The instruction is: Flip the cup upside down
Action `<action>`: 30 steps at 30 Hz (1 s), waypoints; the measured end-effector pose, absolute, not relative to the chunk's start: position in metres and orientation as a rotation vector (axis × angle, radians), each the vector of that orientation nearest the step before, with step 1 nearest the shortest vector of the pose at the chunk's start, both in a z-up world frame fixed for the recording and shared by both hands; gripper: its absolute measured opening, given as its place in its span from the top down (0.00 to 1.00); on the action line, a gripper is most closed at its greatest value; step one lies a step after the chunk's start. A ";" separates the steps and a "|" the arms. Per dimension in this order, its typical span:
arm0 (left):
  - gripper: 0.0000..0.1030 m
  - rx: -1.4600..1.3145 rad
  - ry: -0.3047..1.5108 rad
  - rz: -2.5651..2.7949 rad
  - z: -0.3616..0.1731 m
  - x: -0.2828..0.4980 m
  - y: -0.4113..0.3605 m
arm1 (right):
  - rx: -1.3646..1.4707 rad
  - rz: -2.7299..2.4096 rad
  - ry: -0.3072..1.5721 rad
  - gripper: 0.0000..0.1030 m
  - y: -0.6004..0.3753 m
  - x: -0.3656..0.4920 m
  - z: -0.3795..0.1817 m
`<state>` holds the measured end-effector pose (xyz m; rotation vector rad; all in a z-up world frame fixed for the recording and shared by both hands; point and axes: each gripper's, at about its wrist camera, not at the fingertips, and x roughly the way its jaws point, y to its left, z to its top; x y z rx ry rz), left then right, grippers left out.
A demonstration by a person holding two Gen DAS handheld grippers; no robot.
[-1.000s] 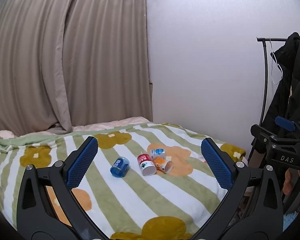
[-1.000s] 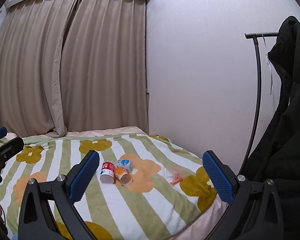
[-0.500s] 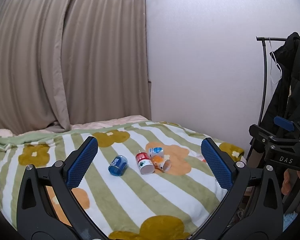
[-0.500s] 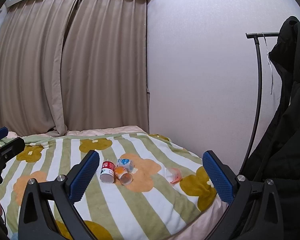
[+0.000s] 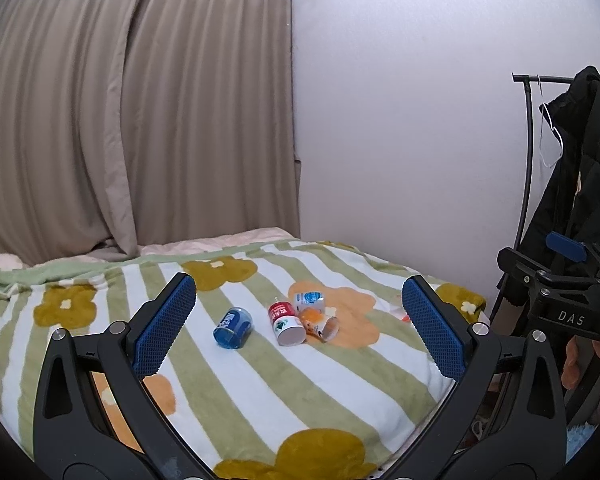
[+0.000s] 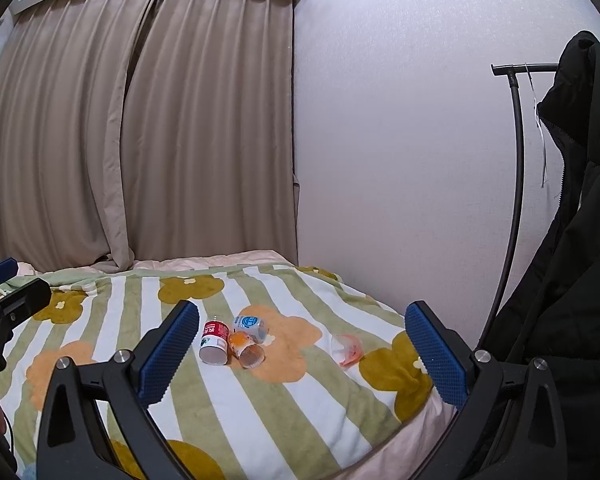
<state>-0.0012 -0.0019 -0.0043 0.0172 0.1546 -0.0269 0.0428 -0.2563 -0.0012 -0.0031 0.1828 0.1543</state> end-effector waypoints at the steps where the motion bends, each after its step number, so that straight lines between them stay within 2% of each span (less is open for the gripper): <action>1: 0.00 0.018 0.154 -0.027 -0.004 -0.001 -0.002 | -0.002 0.154 0.183 0.00 -0.255 0.043 0.000; 21: 0.00 0.039 0.164 -0.075 0.002 0.007 -0.016 | -0.007 0.151 0.201 0.00 -0.263 0.045 -0.007; 30: 0.00 0.209 0.190 -0.266 0.025 0.078 -0.075 | -0.035 0.129 0.225 0.00 -0.306 0.065 -0.017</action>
